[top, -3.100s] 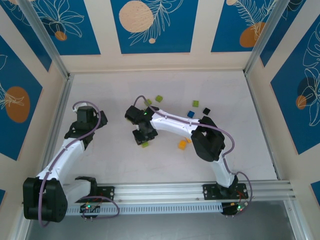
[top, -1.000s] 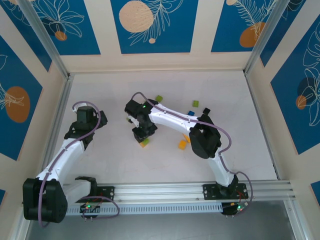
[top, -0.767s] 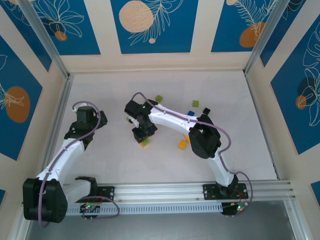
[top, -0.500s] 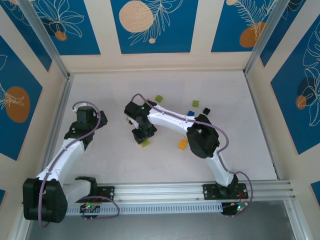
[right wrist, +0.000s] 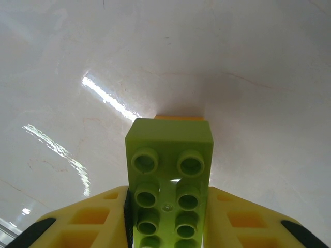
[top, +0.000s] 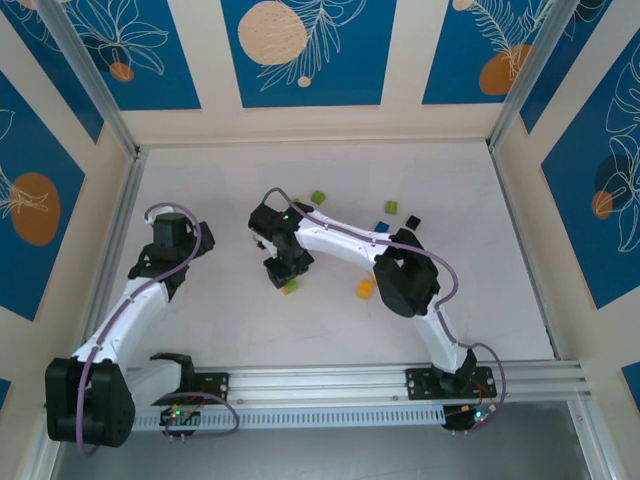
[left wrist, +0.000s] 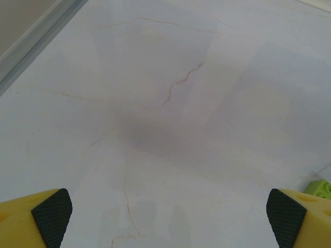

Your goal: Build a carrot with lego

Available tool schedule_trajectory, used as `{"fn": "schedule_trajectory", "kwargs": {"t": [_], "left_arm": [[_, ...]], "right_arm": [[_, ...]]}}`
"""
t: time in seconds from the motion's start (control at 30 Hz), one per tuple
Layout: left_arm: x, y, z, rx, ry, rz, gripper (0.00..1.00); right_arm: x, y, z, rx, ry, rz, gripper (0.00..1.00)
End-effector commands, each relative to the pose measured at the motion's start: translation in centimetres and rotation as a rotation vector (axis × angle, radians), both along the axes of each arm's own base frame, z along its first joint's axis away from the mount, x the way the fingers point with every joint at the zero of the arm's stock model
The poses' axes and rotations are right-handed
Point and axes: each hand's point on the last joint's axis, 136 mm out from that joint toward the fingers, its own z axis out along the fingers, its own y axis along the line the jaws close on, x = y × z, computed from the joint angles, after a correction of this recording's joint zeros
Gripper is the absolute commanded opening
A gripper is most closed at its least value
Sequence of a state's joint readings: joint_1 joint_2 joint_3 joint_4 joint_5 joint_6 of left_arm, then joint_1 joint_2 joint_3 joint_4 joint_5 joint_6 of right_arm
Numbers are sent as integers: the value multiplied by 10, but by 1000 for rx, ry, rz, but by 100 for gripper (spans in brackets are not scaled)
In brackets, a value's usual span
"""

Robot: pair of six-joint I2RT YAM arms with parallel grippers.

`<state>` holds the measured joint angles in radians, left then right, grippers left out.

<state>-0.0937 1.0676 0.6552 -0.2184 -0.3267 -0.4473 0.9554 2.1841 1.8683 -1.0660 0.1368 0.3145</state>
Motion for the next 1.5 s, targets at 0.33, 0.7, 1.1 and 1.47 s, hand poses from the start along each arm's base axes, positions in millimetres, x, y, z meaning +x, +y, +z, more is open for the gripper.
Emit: {"fn": "schedule_trajectory", "kwargs": {"t": [0.33, 0.7, 1.1, 1.47], "left_arm": [[-5, 8, 1, 1, -8, 33, 99], [-5, 8, 1, 2, -10, 34, 99], [-5, 9, 1, 7, -10, 37, 99], [-5, 9, 3, 8, -13, 38, 99]], "right_arm": [[-35, -9, -35, -121, 84, 108, 35], [-44, -11, -57, -198, 113, 149, 35], [-40, -10, -83, -272, 145, 203, 35], [-27, 5, -68, -155, 136, 103, 35]]}}
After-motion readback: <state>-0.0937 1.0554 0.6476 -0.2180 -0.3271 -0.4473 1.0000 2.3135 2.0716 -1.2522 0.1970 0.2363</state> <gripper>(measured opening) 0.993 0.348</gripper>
